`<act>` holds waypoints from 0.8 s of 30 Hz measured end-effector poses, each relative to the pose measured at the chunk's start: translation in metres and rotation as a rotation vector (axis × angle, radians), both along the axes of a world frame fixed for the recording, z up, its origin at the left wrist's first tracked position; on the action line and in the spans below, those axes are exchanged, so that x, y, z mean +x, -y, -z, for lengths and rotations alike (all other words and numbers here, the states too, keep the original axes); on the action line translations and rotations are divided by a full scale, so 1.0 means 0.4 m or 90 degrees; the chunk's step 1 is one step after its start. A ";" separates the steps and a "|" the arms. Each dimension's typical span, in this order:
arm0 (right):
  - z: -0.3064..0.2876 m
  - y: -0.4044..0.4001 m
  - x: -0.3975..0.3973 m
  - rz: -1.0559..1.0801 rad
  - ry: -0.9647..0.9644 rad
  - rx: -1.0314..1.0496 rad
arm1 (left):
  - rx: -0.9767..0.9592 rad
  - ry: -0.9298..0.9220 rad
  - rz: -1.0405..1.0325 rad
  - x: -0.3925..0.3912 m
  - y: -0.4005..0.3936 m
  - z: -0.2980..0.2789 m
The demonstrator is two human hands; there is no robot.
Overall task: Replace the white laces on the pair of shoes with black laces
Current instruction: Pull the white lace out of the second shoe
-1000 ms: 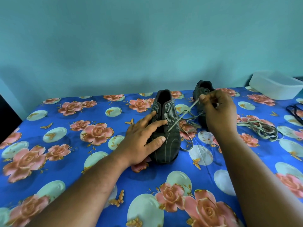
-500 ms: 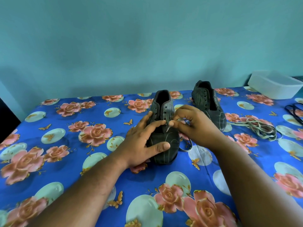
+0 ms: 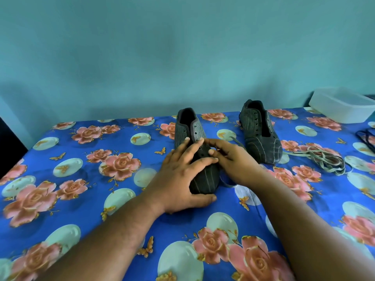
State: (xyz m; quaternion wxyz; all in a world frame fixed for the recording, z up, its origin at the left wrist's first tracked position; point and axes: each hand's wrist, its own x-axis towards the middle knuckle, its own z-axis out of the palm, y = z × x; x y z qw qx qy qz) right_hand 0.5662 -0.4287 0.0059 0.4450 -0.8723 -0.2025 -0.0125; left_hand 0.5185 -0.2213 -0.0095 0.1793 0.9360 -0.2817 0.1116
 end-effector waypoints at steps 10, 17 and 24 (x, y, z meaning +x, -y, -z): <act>0.022 -0.002 0.015 0.176 0.132 -0.316 | -0.002 0.012 -0.115 0.023 -0.014 0.010; 0.052 -0.009 0.006 0.146 -0.001 -0.445 | -0.083 0.008 -0.090 0.033 -0.019 0.024; 0.041 -0.011 -0.013 0.116 0.040 -0.458 | -0.040 0.043 -0.116 0.029 -0.011 0.025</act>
